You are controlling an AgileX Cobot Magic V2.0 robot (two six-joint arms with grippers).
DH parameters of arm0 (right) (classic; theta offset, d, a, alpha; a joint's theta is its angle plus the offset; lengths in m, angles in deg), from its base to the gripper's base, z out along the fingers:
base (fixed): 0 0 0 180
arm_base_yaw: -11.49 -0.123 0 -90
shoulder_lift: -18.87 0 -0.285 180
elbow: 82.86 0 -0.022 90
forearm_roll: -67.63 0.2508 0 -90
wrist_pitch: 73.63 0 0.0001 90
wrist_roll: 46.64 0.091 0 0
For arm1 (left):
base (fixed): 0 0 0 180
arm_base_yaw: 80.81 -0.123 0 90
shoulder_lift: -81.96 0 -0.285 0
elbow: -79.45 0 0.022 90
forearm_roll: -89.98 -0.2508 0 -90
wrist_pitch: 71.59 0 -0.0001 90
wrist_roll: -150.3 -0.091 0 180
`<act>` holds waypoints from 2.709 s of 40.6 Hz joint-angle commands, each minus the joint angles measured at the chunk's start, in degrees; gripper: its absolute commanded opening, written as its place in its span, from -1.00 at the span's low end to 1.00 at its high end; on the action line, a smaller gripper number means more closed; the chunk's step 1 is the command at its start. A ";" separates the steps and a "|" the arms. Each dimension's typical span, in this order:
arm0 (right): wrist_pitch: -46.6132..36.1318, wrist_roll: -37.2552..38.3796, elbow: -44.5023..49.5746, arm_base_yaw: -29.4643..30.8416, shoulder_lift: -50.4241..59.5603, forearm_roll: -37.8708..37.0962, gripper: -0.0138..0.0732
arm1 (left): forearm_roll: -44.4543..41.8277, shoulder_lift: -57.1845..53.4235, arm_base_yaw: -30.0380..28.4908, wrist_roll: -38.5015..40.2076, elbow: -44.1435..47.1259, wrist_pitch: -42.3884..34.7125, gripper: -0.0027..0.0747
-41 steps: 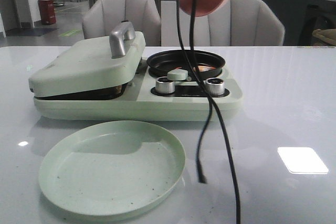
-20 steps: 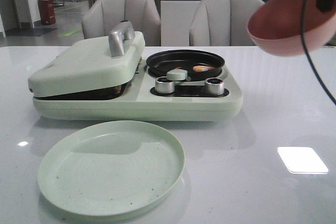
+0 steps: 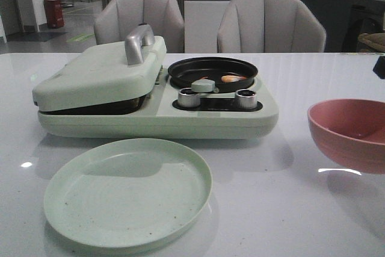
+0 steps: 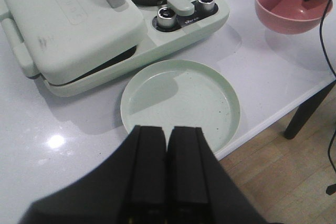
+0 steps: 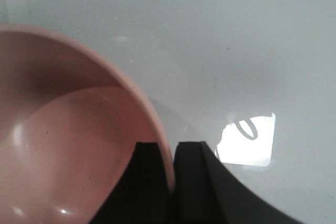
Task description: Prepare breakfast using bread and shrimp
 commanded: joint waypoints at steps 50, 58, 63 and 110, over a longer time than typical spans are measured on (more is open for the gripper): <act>0.60 -1.64 8.63 -20.85 41.67 -1.26 0.29 | 0.84 0.31 0.21 0.56 -1.48 -4.15 -0.67; 8.47 -1.59 13.38 -21.26 56.71 -3.90 0.29 | 0.84 0.31 0.21 0.56 -1.48 -4.15 -0.67; 12.03 0.88 15.95 -21.26 65.46 -7.42 0.29 | 0.84 0.31 0.21 0.56 -1.48 -4.15 -0.67; 12.81 7.92 22.14 -25.27 77.46 -11.76 -0.14 | 0.84 0.31 0.21 0.56 -1.48 -4.15 -0.67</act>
